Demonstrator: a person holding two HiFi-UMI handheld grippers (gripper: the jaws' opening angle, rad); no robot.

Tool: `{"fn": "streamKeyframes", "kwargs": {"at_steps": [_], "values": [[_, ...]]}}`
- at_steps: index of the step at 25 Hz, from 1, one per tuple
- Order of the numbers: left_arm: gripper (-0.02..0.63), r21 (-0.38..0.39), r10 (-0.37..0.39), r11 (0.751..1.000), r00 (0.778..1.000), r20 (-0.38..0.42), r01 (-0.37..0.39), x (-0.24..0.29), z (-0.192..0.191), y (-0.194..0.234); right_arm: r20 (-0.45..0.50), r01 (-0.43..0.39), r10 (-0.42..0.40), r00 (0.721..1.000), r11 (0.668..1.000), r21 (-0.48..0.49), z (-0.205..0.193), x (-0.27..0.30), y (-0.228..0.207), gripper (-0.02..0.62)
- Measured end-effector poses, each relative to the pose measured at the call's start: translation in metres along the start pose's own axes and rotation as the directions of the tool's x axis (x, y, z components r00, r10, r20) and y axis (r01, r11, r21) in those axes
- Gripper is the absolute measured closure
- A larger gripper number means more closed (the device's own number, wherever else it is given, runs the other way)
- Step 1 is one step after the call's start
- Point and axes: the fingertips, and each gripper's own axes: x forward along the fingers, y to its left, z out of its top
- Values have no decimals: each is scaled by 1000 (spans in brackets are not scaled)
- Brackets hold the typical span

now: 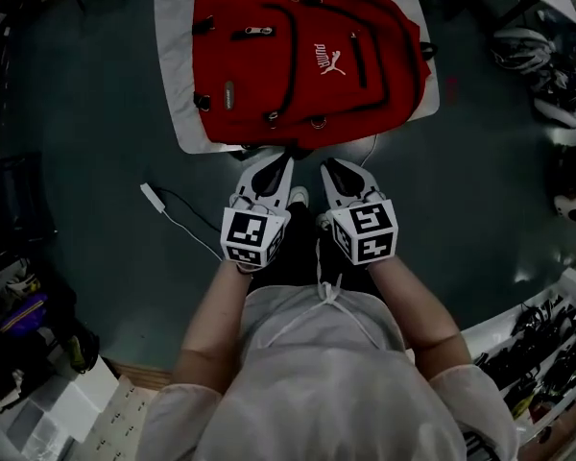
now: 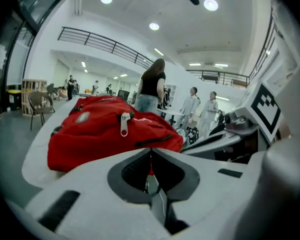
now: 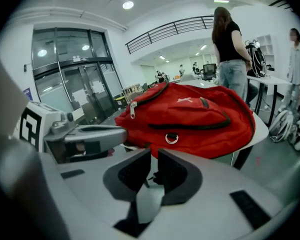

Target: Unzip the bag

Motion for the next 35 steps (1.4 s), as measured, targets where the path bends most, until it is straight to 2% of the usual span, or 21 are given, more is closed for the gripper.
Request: {"fn": "streamKeyframes", "kwargs": {"at_steps": [2,6,9,12,16,18,21,23,29,35], "values": [[584,-46,-24,999,999,-20,23,13,-15,9,-11,28,-28,1000,1000,6,-12,14,-4,565],[584,-26,-17,1000,998,-55,15,33,-30,26,-40,72,-72,997,997,0,-33,42,-12,560],[584,-23,-1,1000,997,-75,-1,43,-37,33,-82,70,-70,994,998,3,-48,60,-15,472],[584,-17,10,1000,996,-87,-12,49,-46,37,-105,74,-74,992,997,-3,-55,78,-19,466],[584,-78,-8,997,996,-91,1,54,-54,42,-82,42,-43,996,999,-15,-51,101,-15,466],[586,-82,-6,997,995,-100,-2,54,-54,43,-69,10,-10,998,1000,-4,-48,111,-10,466],[586,-58,3,998,995,-98,-9,56,-53,42,-69,14,-14,997,1000,-1,-48,118,-11,485],[586,-44,2,999,996,-95,-6,56,-54,42,-80,38,-39,996,999,-17,-50,117,-14,545],[586,25,0,1000,995,-98,3,55,-56,40,-148,52,-66,987,994,-101,-56,108,-14,557],[586,59,11,998,993,-119,-4,56,-55,39,-181,27,-50,982,992,-126,-59,96,-20,560]]}}
